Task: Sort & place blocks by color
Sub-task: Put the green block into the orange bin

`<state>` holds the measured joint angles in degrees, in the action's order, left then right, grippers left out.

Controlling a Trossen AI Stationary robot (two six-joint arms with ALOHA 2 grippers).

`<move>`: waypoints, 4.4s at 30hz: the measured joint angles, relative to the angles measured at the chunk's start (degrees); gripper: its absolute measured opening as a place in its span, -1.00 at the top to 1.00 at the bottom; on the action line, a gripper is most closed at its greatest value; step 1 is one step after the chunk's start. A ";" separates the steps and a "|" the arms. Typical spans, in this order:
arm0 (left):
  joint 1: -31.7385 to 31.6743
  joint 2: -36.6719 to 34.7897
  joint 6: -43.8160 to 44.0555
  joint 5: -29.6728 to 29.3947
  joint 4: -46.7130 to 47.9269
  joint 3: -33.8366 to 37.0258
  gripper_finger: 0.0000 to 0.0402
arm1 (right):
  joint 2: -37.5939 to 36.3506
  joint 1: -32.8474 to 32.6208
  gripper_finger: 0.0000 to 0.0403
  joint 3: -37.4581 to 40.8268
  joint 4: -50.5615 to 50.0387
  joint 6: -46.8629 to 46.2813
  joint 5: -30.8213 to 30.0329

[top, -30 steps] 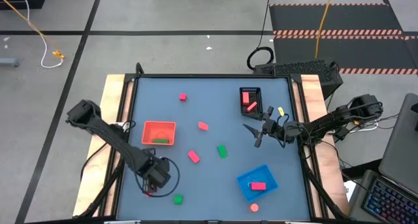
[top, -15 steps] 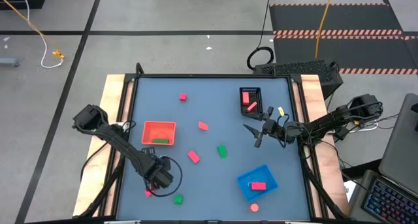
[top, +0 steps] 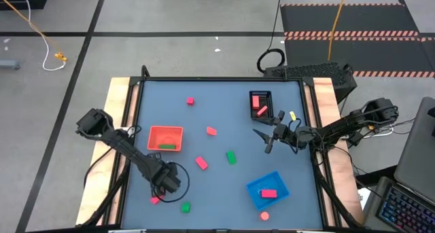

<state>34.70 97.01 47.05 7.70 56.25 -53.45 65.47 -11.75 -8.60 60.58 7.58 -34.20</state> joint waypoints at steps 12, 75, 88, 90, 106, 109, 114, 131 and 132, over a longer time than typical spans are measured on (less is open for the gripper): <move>-11.67 -1.45 -8.18 0.70 7.60 -4.78 0.34 | 0.00 0.00 0.03 0.00 0.00 0.17 0.00; -13.15 -6.27 4.61 -1.81 -7.16 -22.18 -0.28 | 0.00 -1.18 0.03 0.00 2.47 2.55 -0.07; -0.77 3.68 16.61 -3.90 -19.17 -22.12 -0.08 | -1.31 -1.18 0.03 0.00 6.88 5.55 -0.17; -0.29 5.46 21.18 -1.32 -19.61 -22.12 -0.05 | -2.01 -1.18 0.03 0.00 7.06 5.29 -0.16; -1.38 11.70 58.22 7.51 -17.38 -22.12 0.05 | -6.12 -1.49 0.03 0.01 6.85 9.88 -0.20; -1.36 11.58 60.86 7.84 -14.45 -22.12 0.05 | -7.03 -1.49 0.03 0.01 6.90 11.24 -0.22; -0.42 11.61 65.28 7.86 -13.36 -22.12 0.05 | -8.45 -1.49 0.03 0.00 6.93 14.31 -0.22; 1.64 16.26 73.10 5.71 -19.58 -22.16 0.05 | -11.25 -1.49 0.03 0.00 6.77 14.03 -0.24; 1.65 16.36 73.06 5.73 -18.51 -22.15 0.05 | -11.36 -1.49 0.03 0.00 6.86 13.27 -0.24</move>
<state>36.35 113.37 120.11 13.43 37.74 -75.61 54.12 -13.23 -8.60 67.43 20.85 -34.44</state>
